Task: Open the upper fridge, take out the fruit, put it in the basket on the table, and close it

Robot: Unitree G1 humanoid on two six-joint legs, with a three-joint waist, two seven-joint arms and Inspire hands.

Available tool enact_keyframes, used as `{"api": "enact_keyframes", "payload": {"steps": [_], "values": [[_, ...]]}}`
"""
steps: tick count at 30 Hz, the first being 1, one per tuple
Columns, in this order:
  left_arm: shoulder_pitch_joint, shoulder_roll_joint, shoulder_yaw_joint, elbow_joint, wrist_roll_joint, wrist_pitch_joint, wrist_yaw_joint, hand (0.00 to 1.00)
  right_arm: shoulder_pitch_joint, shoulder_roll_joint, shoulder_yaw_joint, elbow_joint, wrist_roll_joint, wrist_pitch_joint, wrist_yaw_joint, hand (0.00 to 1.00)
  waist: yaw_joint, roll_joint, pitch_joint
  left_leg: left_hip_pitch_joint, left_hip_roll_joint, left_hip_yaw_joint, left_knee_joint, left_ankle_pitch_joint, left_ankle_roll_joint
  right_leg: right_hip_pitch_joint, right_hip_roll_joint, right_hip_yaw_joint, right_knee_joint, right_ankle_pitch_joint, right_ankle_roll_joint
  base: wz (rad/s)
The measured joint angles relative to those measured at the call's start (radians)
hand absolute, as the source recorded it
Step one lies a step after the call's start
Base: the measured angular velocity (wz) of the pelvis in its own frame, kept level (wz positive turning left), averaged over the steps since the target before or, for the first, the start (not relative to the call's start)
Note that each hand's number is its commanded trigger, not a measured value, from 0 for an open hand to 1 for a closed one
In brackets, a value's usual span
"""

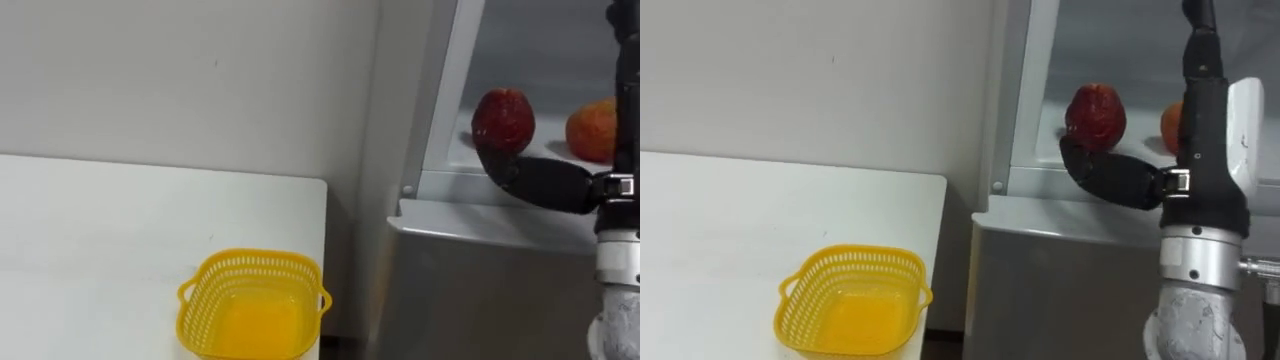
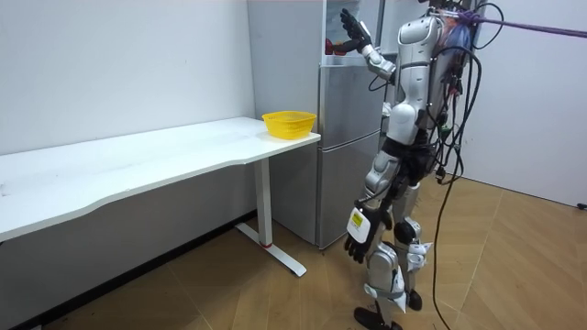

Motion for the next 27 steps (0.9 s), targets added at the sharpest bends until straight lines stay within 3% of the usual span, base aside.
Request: {"api": "enact_keyframes", "payload": {"steps": [4,15,24,27], "values": [[0.005,0.01,0.0,-0.009,0.003,0.007,-0.011,0.0,-0.038,-0.012,0.011,0.089,0.004,0.004,0.02,0.0,0.008,-0.013,-0.0085,-0.005,0.0,-0.003,0.006,0.0,0.0,0.0,0.0,-0.004,0.002,0.0,0.0,0.03],[0.002,0.011,0.001,-0.024,0.004,0.034,-0.022,0.0,-0.091,-0.019,0.022,0.205,0.046,0.037,0.054,0.0,0.007,-0.012,-0.0079,-0.016,-0.005,-0.037,0.016,0.0,0.001,0.011,-0.005,-0.037,0.003,0.0,0.0,0.09],[0.01,0.016,-0.001,-0.034,0.003,0.036,-0.04,0.0,-0.096,-0.081,0.03,0.239,0.055,0.04,0.079,0.0,0.01,-0.021,-0.0101,-0.014,-0.011,-0.048,0.015,0.003,0.005,0.016,-0.01,-0.045,0.002,0.0,0.0,0.02],[0.016,0.018,-0.001,-0.037,0.003,0.035,-0.05,0.0,-0.115,-0.085,0.042,0.254,0.078,0.04,0.1,0.0,0.008,-0.02,-0.0082,-0.007,-0.01,-0.047,0.015,0.003,0.005,0.023,-0.009,-0.045,0.001,0.0,0.0,0.0]]}}
